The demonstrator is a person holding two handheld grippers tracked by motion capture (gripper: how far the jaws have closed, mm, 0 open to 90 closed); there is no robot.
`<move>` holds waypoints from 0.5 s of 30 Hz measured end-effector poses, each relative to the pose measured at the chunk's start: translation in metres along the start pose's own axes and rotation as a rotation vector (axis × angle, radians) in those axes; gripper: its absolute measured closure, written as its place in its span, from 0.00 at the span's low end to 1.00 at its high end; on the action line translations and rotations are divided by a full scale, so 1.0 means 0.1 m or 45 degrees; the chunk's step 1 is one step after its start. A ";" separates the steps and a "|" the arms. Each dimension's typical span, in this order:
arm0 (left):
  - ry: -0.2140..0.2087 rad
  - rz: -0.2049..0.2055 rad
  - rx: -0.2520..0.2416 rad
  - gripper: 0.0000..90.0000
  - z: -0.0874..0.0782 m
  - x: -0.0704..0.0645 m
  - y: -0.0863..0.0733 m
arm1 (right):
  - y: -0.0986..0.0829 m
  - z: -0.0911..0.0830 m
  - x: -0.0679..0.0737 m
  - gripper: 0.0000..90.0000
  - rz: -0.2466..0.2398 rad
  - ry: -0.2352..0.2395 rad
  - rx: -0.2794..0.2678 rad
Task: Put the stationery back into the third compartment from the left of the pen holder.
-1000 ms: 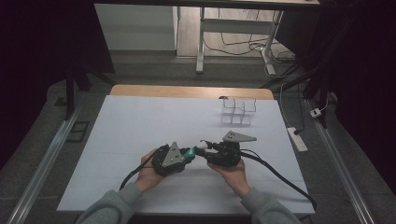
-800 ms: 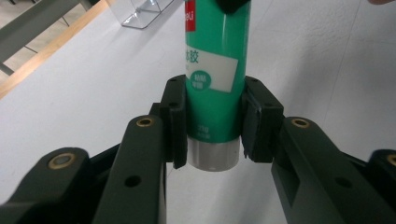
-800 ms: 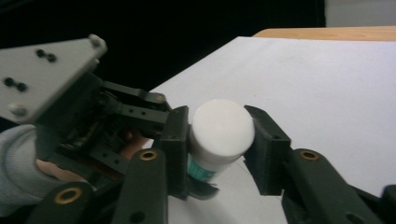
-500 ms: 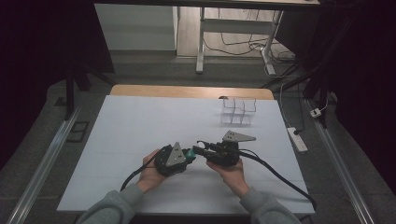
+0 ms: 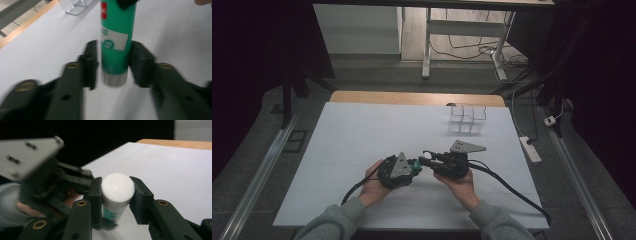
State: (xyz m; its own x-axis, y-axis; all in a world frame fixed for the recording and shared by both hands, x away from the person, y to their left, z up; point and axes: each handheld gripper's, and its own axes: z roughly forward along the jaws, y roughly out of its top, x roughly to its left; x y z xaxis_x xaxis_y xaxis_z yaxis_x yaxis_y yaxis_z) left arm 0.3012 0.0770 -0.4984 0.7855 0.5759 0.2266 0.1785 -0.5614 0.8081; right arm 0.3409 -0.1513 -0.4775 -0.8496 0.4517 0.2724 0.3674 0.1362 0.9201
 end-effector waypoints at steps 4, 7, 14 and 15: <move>0.010 -0.050 0.004 0.50 -0.09 0.10 -0.04 | 0.04 -0.05 0.00 0.71 -0.053 -0.037 -0.007; 0.023 -0.077 0.009 0.47 -0.17 0.17 -0.10 | 0.07 -0.09 0.00 0.71 -0.076 -0.060 -0.012; 0.019 -0.135 0.042 0.44 -0.41 0.31 -0.28 | 0.12 -0.15 -0.02 0.71 -0.110 -0.106 -0.018; 0.019 -0.139 0.048 0.44 -0.44 0.33 -0.30 | 0.13 -0.16 -0.03 0.71 -0.108 -0.114 -0.020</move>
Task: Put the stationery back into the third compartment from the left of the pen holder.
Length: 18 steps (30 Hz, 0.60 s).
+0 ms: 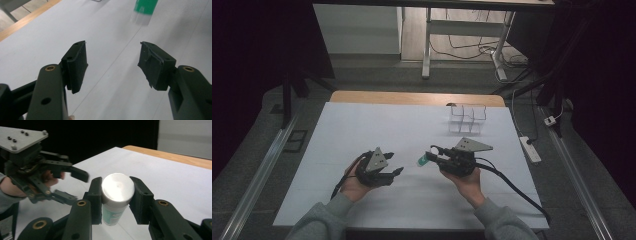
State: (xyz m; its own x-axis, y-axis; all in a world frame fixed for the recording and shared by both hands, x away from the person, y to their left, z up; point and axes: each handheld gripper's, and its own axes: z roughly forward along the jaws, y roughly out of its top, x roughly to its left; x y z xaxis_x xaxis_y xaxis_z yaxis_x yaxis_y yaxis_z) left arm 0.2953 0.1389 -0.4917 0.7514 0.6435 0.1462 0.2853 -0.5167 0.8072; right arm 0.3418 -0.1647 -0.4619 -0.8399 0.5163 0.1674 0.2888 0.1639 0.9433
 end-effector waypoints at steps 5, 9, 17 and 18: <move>0.034 -0.027 0.039 0.43 -0.09 0.08 -0.09 | 0.03 -0.06 -0.02 0.71 -0.024 -0.027 -0.008; 0.053 -0.032 0.066 0.42 -0.13 0.11 -0.16 | 0.05 -0.11 -0.04 0.71 -0.036 -0.043 -0.008; 0.056 -0.134 0.069 0.40 -0.28 0.22 -0.38 | 0.05 -0.15 -0.09 0.71 -0.026 -0.062 -0.015; 0.065 -0.140 0.072 0.40 -0.30 0.23 -0.40 | 0.05 -0.16 -0.10 0.71 -0.029 -0.067 -0.014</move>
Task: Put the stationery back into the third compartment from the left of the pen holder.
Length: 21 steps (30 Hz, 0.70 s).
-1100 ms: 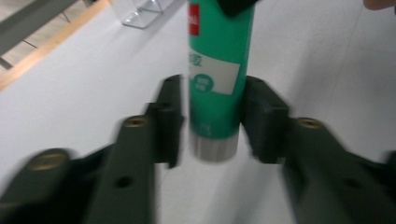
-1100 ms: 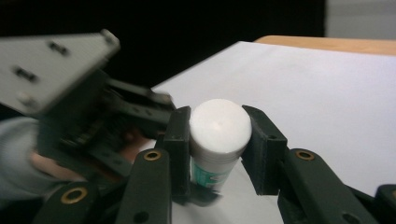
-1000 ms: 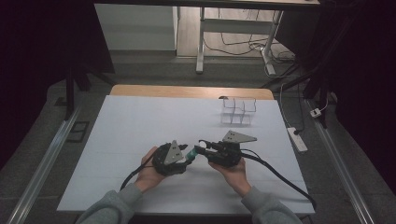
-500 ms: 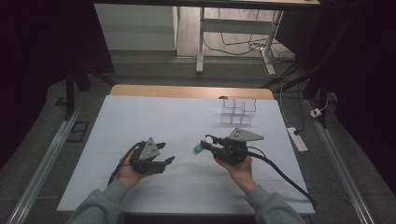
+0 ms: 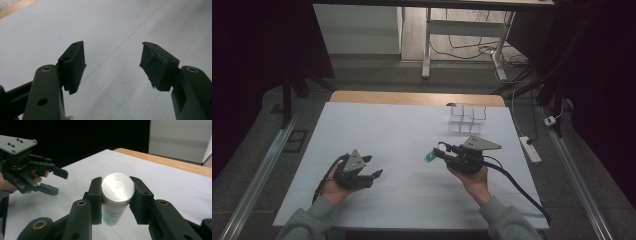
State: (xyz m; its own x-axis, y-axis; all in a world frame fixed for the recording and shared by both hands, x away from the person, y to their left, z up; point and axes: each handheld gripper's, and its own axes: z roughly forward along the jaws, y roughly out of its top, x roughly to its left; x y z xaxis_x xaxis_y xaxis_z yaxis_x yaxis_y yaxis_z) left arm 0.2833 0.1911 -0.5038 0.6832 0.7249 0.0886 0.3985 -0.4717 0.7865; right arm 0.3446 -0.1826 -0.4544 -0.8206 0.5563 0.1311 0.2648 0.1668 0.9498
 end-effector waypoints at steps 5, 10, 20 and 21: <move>0.029 -0.037 0.012 0.40 -0.07 0.06 -0.11 | 0.00 -0.03 -0.05 0.71 0.005 -0.022 -0.006; 0.053 -0.074 0.009 0.40 -0.13 0.11 -0.20 | 0.02 -0.08 -0.09 0.71 0.002 -0.043 -0.014; 0.060 -0.100 0.003 0.39 -0.16 0.15 -0.24 | 0.06 -0.17 -0.20 0.71 0.005 -0.085 -0.040; 0.060 -0.102 0.003 0.39 -0.15 0.15 -0.24 | 0.06 -0.18 -0.21 0.71 0.008 -0.090 -0.043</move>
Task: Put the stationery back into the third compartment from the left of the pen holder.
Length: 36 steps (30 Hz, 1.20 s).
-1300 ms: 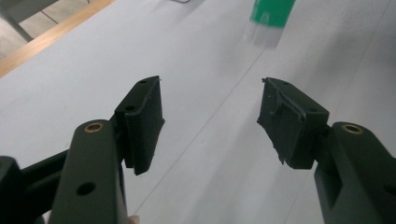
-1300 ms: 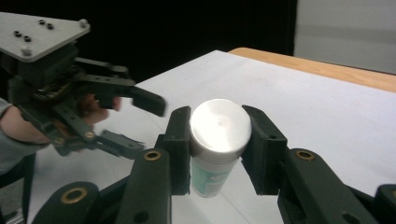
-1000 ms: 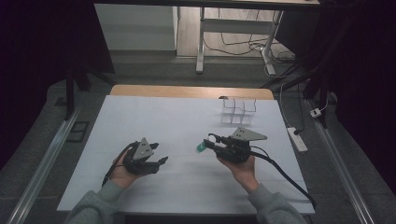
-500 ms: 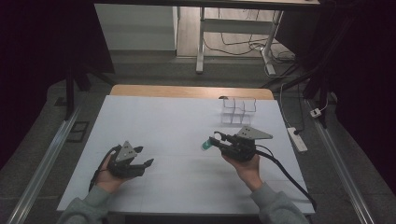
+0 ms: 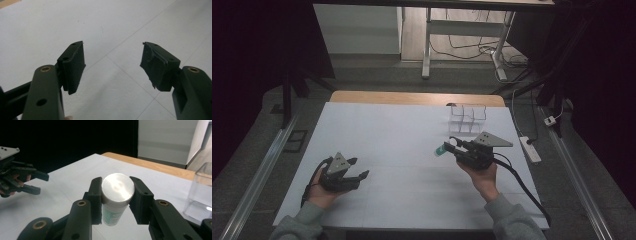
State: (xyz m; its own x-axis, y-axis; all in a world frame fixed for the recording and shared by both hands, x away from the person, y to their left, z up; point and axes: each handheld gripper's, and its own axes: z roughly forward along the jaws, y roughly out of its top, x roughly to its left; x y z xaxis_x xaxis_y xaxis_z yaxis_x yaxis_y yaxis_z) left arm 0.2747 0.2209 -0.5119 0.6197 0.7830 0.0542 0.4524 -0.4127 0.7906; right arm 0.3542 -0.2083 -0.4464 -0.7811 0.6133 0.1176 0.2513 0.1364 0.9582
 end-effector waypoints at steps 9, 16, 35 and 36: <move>-0.001 0.001 0.008 0.38 0.02 0.00 0.00 | 0.14 -0.12 -0.13 0.71 0.027 -0.014 -0.079; 0.003 0.006 0.014 0.37 0.06 -0.01 0.01 | 0.24 -0.19 -0.24 0.71 0.009 -0.064 -0.121; -0.003 0.014 0.013 0.37 0.06 -0.02 0.01 | 0.43 -0.23 -0.41 0.71 -0.030 -0.171 -0.165; -0.003 0.016 0.016 0.37 0.06 -0.02 0.01 | 0.44 -0.23 -0.42 0.71 -0.030 -0.175 -0.168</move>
State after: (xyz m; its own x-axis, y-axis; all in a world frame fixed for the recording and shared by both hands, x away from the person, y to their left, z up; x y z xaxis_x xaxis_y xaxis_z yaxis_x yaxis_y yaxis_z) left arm 0.2778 0.2161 -0.5154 0.6271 0.7764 0.0624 0.4523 -0.4282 0.7824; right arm 0.3853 -0.2458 -0.4030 -0.6980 0.7130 0.0664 0.1494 0.0542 0.9873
